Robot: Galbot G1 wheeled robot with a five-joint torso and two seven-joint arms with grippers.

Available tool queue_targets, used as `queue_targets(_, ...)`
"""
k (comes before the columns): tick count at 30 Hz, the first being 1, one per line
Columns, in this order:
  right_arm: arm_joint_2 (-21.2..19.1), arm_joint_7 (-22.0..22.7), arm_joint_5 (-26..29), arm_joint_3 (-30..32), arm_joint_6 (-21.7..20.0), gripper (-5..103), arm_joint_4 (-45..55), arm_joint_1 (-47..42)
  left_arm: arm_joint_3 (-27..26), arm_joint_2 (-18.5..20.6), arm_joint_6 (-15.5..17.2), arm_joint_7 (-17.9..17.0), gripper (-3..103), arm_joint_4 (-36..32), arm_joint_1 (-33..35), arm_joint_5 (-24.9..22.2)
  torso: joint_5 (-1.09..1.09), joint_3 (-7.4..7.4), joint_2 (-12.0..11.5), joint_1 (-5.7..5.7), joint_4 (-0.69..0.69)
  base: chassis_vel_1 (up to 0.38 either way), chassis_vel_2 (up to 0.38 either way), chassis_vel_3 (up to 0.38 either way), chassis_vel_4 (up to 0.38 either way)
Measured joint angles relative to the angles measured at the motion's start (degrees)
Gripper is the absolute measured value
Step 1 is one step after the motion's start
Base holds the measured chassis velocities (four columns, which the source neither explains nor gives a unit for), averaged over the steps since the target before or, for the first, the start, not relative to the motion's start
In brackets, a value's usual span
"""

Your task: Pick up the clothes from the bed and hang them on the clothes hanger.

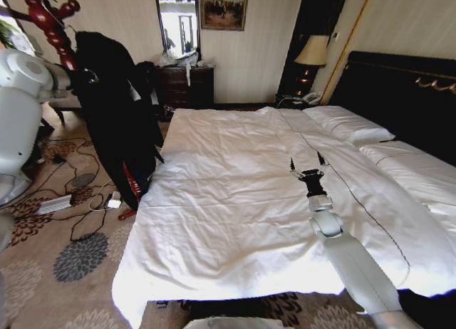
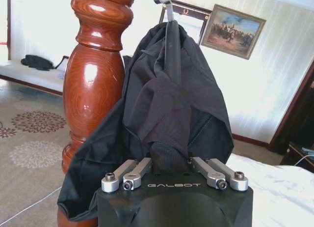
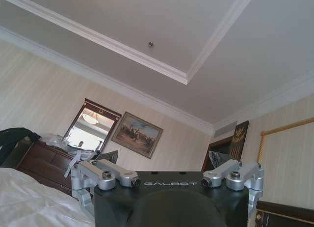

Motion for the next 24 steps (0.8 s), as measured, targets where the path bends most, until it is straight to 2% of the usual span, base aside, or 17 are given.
queue_targets(6, -0.2, -0.1, 0.0, 0.8, 0.5, 100, 0.3, -0.8, -0.1, 0.7, 0.0, -1.0, 19, -0.8, 0.7, -0.9, 0.0, 0.0, 0.0, -0.01, 0.01, 0.0, 0.0, 0.0, 0.0)
queue_targets(14, -0.4, -0.2, 0.1, 1.3, 1.0, 100, 0.4, -1.2, -2.3, 3.5, 0.0, -3.1, 19, -5.4, 4.3, -3.2, 0.0, -0.01, 0.0, -0.01, 0.02, 0.0, 0.0, 0.0, 0.0)
queue_targets(24, -0.1, -0.2, 0.1, 0.8, 1.0, 100, 0.7, -1.0, -0.5, 2.2, 0.1, -1.8, 19, -1.8, 2.1, -3.2, 0.0, 0.0, 0.0, 0.0, 0.02, 0.0, 0.0, 0.0, 0.0)
